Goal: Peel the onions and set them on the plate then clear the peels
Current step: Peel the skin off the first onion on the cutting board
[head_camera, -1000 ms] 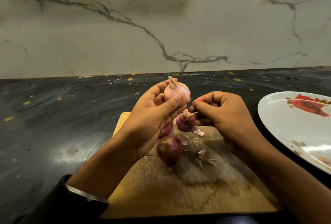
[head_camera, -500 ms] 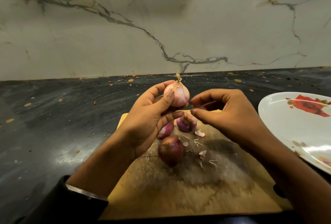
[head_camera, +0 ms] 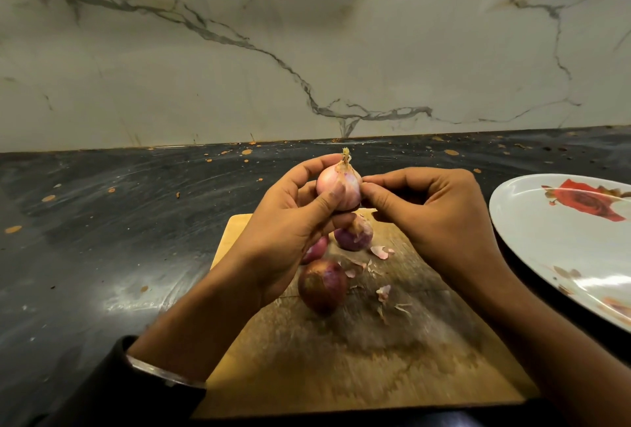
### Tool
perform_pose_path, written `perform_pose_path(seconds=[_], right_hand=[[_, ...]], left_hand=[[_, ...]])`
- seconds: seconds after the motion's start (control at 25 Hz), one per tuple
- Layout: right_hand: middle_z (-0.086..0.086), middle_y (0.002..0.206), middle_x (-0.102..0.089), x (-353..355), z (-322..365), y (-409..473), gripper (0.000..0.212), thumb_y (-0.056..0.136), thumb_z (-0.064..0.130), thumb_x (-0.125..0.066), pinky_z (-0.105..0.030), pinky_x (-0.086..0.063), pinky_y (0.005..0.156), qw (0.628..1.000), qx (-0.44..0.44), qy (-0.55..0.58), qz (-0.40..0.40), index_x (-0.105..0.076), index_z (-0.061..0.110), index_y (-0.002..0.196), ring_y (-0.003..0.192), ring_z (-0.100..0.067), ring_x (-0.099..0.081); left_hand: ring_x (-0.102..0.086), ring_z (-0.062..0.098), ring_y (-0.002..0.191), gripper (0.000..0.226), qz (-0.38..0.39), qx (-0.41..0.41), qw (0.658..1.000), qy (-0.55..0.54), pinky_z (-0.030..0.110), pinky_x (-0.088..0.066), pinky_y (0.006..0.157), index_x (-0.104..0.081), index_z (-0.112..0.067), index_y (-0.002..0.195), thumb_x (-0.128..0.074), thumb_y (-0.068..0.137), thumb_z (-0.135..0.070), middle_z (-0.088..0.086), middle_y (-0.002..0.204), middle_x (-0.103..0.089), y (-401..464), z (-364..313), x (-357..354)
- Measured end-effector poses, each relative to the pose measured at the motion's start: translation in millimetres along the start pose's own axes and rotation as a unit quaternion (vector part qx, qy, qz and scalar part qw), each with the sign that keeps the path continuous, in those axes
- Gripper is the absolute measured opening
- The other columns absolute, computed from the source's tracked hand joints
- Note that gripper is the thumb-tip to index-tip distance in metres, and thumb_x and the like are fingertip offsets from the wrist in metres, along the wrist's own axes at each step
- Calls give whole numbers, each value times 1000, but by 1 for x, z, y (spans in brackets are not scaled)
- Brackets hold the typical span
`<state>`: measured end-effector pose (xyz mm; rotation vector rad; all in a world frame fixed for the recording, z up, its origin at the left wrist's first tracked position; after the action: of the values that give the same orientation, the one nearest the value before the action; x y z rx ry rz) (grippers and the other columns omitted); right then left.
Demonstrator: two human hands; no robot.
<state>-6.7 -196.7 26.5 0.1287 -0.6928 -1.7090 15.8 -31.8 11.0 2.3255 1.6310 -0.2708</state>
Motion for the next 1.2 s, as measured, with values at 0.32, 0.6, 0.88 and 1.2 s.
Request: perform_pose_path(seconds=[0.32,0.6,0.88,1.2], right_hand=[[8,76,-77,0,1,-2,8,84,19,-79,-27,-61,67,999,16,-27,-10,-81,16,91,71,-6,-73],[12,73,-74,0,12,-6,2,85,15,-79,-15,-54,60,994,74,-67,-49,-81,16,87,67,-4,-70],[13,67,-70,-4,6,-5,9,85,9,-78,-8,-45,56,990,81,-91,-77,-77,17,80,62,-3,-64],[-7,74,-75,-4,-14,1,2,87,10,-76,-33,-62,67,991,-65,98,-63,-74,9,85,70,-20,-75]], left_hand=[[-72,25,97,49,-7,-19,998,63,32,-61,78,-64,-17,120,-71,72,-14,12,118,-68,-3,0,0],[-70,23,97,50,1,-32,998,54,31,-60,82,-63,-13,122,-70,73,-12,17,121,-67,-4,-2,-2],[-70,26,103,53,-10,-8,1000,5,31,-61,81,-61,-10,126,-67,74,-10,16,120,-69,-3,1,-4],[-67,31,112,48,1,34,996,-80,34,-57,91,-59,-14,128,-59,80,-11,17,119,-70,0,3,-3]])
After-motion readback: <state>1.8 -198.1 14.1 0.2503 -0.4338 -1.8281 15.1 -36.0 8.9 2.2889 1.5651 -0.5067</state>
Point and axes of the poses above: each hand's wrist, its own y-axis towards the middle knuckle, its own x-axis out of the back of the hand, z = x × y, the point moved 5 cm from there along y, towards the middle knuckle
